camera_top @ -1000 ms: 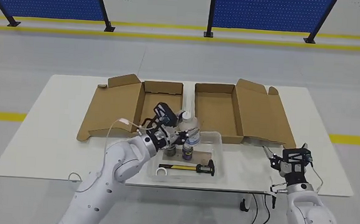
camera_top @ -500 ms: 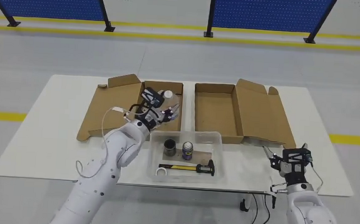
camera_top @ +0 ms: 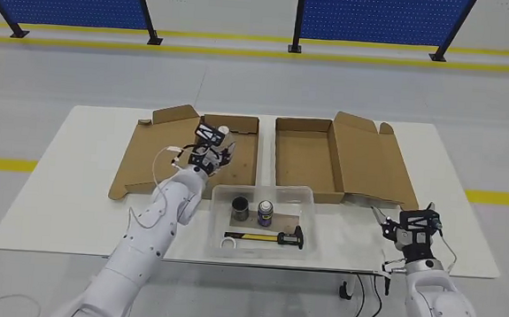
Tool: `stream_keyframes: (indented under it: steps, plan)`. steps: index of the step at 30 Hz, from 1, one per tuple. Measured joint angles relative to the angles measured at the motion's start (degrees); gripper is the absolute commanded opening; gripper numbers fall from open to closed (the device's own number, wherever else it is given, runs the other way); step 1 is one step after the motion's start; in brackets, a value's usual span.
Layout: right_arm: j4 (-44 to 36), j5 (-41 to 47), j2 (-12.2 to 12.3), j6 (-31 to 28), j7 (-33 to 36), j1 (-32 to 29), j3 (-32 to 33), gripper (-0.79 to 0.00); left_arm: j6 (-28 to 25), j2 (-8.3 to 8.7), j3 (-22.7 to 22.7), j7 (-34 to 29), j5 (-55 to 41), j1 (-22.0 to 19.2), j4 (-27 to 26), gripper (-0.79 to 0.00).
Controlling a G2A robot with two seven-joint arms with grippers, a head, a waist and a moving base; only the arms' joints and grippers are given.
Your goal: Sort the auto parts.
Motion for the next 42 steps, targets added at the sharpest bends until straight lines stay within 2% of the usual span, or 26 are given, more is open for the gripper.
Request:
stream_keyframes:
  steps: [9,15,17,18,19,27,32,38,42]
  plan:
    - [0.0,0.0,0.0,0.0,0.0,0.0,0.0,0.0,1.7,-1.76,2.3,3.7,0.0,-5.5,12.3,-0.785]
    - [0.0,0.0,0.0,0.0,0.0,0.0,0.0,0.0,2.3,-3.05,3.3,4.6,-2.0,-8.5,18.2,-0.785]
    - [0.0,0.0,0.0,0.0,0.0,0.0,0.0,0.0,2.5,-3.38,3.6,4.9,-2.3,-9.2,19.6,-0.434]
    - [0.0,0.0,0.0,0.0,0.0,0.0,0.0,0.0,2.5,-3.57,3.7,5.1,-2.4,-9.6,20.4,-0.182]
    - [0.0,0.0,0.0,0.0,0.0,0.0,0.0,0.0,2.5,-3.7,3.8,5.3,-2.4,-9.9,21.0,0.0]
    - [0.0,0.0,0.0,0.0,0.0,0.0,0.0,0.0,2.7,-4.47,4.2,5.7,-2.7,-12.0,24.3,0.0]
    - [0.0,0.0,0.0,0.0,0.0,0.0,0.0,0.0,3.1,-4.58,4.4,6.8,-1.1,-12.4,24.6,0.0]
    - [0.0,0.0,0.0,0.0,0.0,0.0,0.0,0.0,3.9,-4.13,4.3,8.6,2.1,-11.6,21.9,0.0]
    - [0.0,0.0,0.0,0.0,0.0,0.0,0.0,0.0,3.9,-3.43,2.8,8.2,2.8,-10.1,17.8,0.0]
